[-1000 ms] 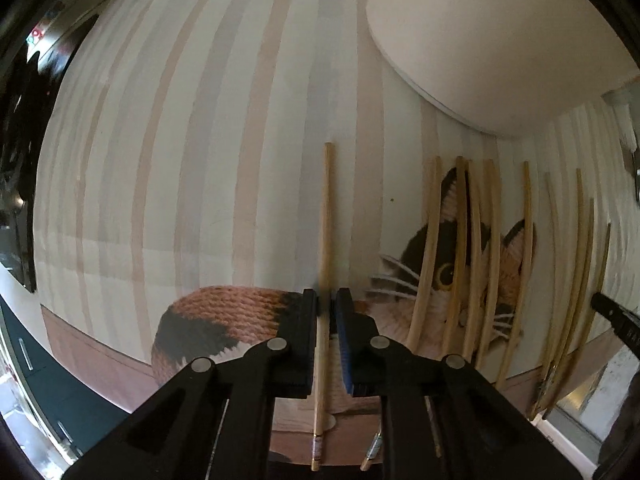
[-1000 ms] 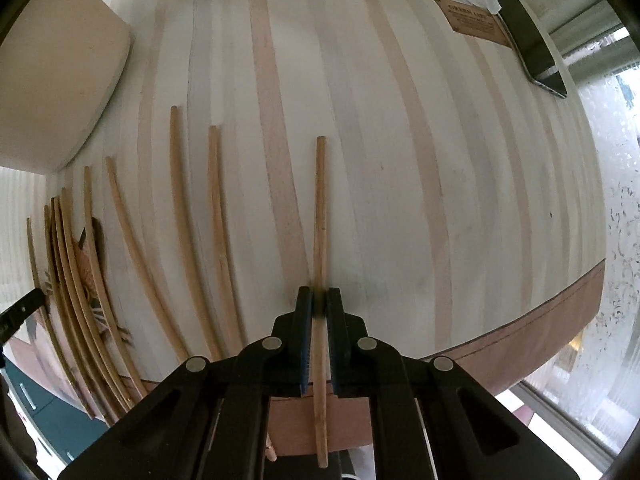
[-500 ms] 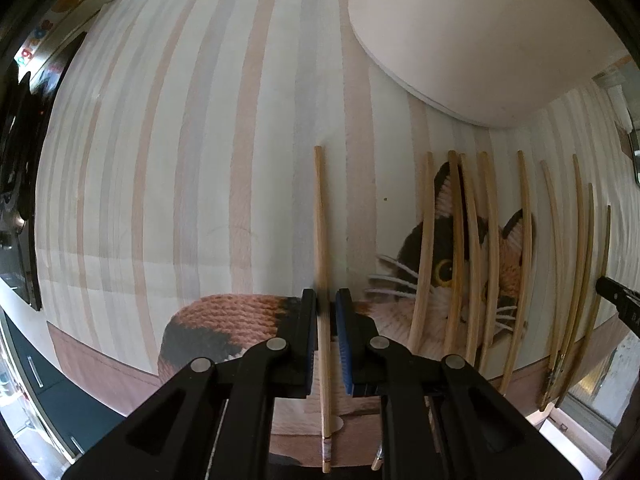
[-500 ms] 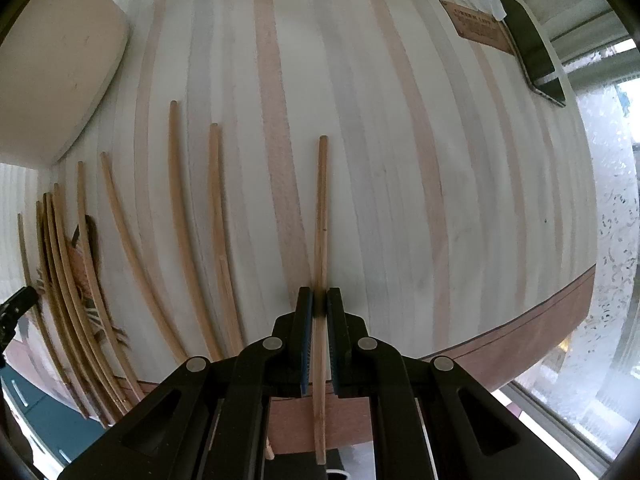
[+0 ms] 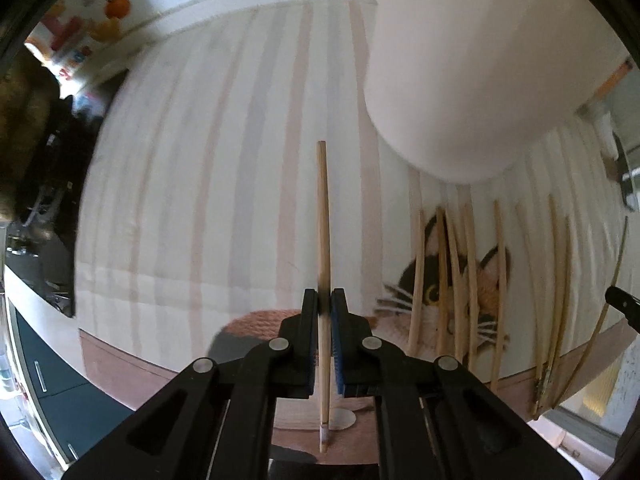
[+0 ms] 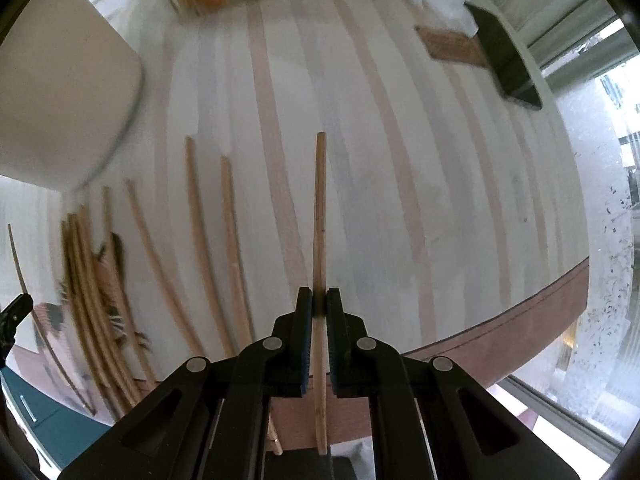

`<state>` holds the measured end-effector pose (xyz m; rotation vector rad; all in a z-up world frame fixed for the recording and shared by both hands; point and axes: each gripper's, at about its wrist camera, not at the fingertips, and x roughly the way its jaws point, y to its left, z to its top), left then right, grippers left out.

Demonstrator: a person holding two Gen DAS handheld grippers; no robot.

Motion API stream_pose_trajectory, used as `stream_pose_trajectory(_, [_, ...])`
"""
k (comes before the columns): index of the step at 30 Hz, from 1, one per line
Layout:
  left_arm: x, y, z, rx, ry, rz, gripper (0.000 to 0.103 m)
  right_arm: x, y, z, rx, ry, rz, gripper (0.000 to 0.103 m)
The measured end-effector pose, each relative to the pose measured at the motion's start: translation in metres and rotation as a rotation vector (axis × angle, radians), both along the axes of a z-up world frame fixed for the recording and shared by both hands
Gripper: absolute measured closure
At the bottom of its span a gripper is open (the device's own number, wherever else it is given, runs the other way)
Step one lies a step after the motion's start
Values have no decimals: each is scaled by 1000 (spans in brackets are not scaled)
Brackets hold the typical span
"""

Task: Organize utensils
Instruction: 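Lift the chopstick in the left tool toward the pink holder while the right tool carries its chopstick there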

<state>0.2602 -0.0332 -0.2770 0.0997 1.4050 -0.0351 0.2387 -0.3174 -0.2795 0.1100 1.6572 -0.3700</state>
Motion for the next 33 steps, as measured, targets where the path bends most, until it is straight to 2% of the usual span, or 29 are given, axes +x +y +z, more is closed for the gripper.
stream_pose_trajectory(6, [1, 6, 48, 12, -136, 29, 99, -1, 19, 41, -14, -127, 44, 96])
stream_pose_trajectory(9, [3, 12, 78, 21, -237, 40, 99, 2, 29, 66, -36, -189, 77, 96])
stream_pose_trajectory(13, [16, 22, 116, 11, -323, 68, 99, 20, 31, 99, -29, -267, 99, 96])
stream_pose_trajectory(17, [28, 36, 163, -43, -410, 107, 99, 42, 37, 133, 4, -335, 126, 96])
stream_pose_trajectory(21, [40, 44, 225, -134, -491, 145, 99, 69, 49, 172, 77, -426, 149, 96])
stream_pose_trajectory(26, [52, 32, 296, -211, -588, 145, 99, 108, 65, 228, 158, -550, 194, 96])
stream_pose_trajectory(30, [65, 20, 331, -263, -630, 135, 99, 148, 73, 268, 151, -643, 229, 96])
stream_pose_trajectory(33, [80, 8, 342, -295, -626, 129, 99, 174, 73, 285, 160, -685, 228, 96])
